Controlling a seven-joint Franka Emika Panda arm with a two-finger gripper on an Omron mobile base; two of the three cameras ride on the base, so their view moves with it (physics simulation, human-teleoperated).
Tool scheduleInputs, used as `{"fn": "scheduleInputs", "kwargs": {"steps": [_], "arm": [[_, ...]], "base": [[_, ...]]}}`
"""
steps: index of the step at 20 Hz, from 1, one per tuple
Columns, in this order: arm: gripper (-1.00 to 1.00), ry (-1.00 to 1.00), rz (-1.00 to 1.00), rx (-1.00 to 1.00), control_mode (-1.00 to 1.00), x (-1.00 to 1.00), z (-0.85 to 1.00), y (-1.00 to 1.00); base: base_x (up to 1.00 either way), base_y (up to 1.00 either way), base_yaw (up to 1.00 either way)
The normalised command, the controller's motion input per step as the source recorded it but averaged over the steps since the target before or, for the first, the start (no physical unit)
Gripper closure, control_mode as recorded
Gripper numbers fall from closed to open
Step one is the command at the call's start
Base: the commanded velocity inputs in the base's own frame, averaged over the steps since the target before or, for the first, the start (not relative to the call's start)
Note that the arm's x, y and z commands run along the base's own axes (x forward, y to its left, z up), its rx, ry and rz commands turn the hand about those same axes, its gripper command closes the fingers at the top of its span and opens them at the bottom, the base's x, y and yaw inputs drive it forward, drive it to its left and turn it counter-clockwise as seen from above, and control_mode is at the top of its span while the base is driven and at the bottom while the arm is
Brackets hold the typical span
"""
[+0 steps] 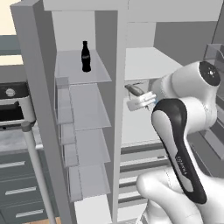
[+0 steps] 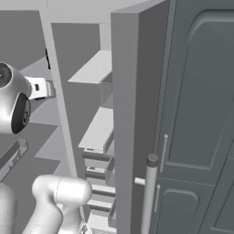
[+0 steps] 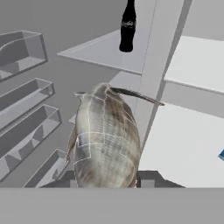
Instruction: There's a fish in the fridge that needs to be moved to the freezer for freezing. Pick up the fish from the fridge, place it on any shelf in the freezer, and close the fridge and freezer doors when done.
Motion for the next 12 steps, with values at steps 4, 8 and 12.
{"fn": "scheduleInputs", "kwargs": {"steps": [4,8,12], "arm": [[1.0,0.0,0.04,0.0,-1.0,0.25,-0.19,0.59],[1.0,0.0,0.05,0.0,-1.0,0.37,0.0,0.44],[1.0,0.0,0.11,0.0,-1.0,0.39,0.0,0.22]], "base": [[0.0,0.0,0.0],[0.0,0.0,0.0],[0.0,0.0,0.0]]}}
